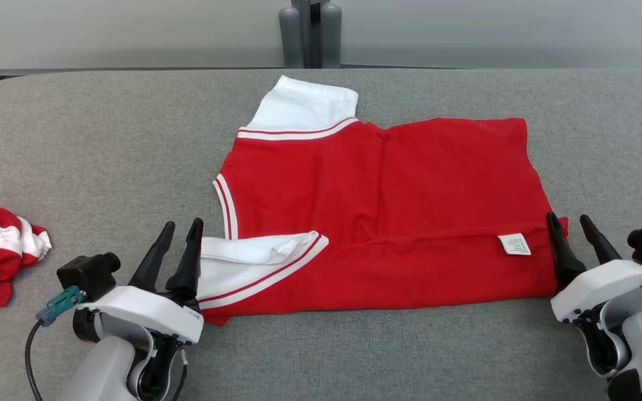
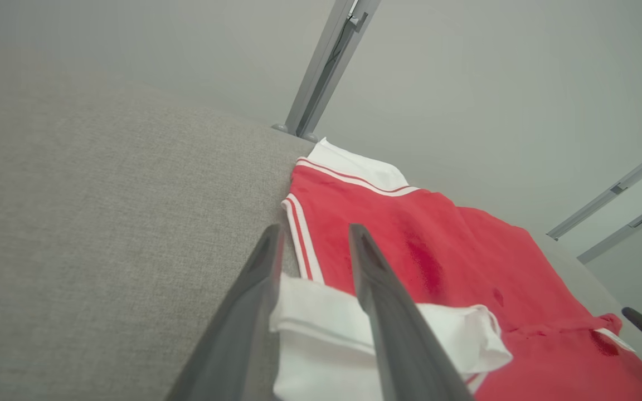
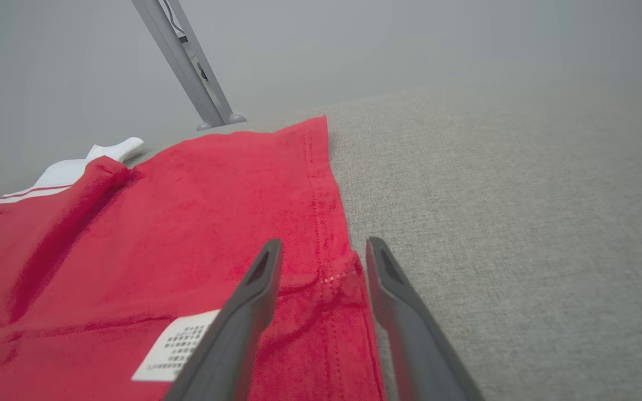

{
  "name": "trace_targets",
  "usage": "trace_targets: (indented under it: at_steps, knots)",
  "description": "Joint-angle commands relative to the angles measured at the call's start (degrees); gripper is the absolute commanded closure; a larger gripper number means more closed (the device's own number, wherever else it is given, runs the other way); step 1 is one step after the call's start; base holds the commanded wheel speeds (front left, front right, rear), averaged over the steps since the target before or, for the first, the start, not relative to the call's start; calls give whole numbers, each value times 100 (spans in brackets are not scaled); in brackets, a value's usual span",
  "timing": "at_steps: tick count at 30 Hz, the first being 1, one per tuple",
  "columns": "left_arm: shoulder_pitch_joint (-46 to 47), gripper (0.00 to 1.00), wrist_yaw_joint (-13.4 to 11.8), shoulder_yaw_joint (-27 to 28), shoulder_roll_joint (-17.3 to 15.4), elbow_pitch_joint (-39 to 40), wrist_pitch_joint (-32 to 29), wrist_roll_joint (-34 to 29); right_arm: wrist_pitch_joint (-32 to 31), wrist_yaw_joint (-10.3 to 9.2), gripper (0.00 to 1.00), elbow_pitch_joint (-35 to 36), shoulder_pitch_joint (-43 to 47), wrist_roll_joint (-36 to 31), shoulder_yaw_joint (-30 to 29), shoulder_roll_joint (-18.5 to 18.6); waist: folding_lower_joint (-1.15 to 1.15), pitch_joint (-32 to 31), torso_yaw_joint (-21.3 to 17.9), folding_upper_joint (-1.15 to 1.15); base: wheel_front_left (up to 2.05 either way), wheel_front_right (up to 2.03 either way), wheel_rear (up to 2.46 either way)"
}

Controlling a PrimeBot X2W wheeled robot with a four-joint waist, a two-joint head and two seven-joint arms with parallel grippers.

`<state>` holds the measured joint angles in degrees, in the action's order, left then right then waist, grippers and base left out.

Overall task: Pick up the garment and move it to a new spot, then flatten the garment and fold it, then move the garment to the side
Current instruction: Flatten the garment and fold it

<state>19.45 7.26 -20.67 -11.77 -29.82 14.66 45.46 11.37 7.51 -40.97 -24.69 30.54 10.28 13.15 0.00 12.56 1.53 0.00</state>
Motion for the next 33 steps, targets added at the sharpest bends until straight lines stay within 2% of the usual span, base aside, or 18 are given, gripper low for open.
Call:
trace_targets:
  at_steps: [1,7,9,14,18,22,26,27,28,29,33]
  knots:
    - [-38,0,26,49,-24,12,25,35,104,-4,0,-5,39,52,-21,32,0,-51,23,0,0,0,0]
    - [-672,0,33,536,87,521,49,166,393,-3,0,502,716,365,-161,-6,0,-226,72,0,0,0,0]
    - [-979,0,34,555,141,605,17,290,396,-3,0,902,976,275,-356,29,0,-251,53,0,0,0,0]
    - [-1486,0,-38,407,167,919,-359,486,393,-3,0,1402,1601,166,-569,-283,0,-324,-38,0,0,0,0]
    - [-1666,0,-136,339,186,978,-661,628,394,-3,0,1495,1780,50,-672,-470,0,-349,-89,0,0,0,0]
    - [-1633,0,-328,276,156,800,-969,640,395,-3,0,1469,1665,-81,-683,-474,0,-310,-156,0,0,0,0]
    - [-1453,0,-345,214,138,594,-1063,581,395,-3,0,1267,1480,-139,-628,-463,0,-237,-187,0,0,0,0]
    - [-1425,10,-319,190,129,560,-1039,554,395,-3,0,1165,1436,-150,-614,-454,0,-222,-190,0,0,0,0]
    - [-1394,79,-293,173,122,530,-1013,533,395,-3,0,1057,1374,-146,-584,-436,0,-208,-192,0,0,0,0]
    - [-1360,99,-273,142,109,508,-992,503,395,-3,0,981,1294,-135,-569,-427,0,-195,-193,0,0,0,0]
    - [-1317,100,-182,86,69,512,-965,518,394,-3,0,535,1103,9,-424,-400,0,-166,-158,0,0,0,0]
